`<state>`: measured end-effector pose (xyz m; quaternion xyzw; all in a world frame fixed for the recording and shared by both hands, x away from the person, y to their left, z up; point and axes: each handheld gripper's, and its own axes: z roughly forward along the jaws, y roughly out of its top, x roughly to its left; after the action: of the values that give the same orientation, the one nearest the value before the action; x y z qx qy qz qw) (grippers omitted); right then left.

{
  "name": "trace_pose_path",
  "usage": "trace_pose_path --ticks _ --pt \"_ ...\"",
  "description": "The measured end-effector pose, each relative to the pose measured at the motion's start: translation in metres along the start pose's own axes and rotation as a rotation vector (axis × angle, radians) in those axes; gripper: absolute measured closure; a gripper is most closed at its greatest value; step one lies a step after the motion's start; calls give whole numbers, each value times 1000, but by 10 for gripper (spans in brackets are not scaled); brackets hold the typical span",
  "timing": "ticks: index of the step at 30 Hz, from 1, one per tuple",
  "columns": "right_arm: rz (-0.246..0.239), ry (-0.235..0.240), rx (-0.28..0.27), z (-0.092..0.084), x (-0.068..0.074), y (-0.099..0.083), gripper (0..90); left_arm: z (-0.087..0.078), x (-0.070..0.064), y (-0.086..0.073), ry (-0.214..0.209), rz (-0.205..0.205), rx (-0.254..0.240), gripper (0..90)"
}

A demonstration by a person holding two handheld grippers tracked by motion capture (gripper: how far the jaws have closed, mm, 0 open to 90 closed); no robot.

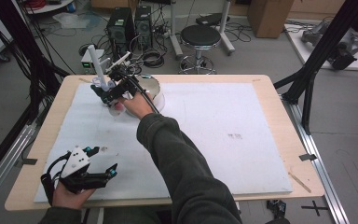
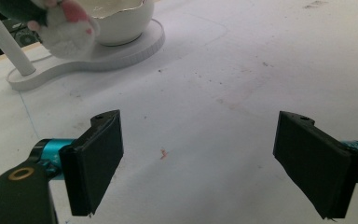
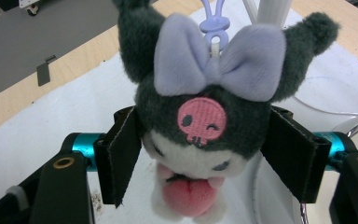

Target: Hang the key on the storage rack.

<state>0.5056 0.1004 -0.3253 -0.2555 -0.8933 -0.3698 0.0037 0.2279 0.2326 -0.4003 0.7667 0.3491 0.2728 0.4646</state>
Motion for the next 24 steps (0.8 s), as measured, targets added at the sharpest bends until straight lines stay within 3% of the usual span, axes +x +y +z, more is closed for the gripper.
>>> trace_pose_path --ticks 12,24 --pt "12 -1 -10 -4 -4 -3 291 0 0 0 3 1 -2 163" --pt "29 38 -59 -23 -15 -21 290 0 1 0 6 -3 4 163"
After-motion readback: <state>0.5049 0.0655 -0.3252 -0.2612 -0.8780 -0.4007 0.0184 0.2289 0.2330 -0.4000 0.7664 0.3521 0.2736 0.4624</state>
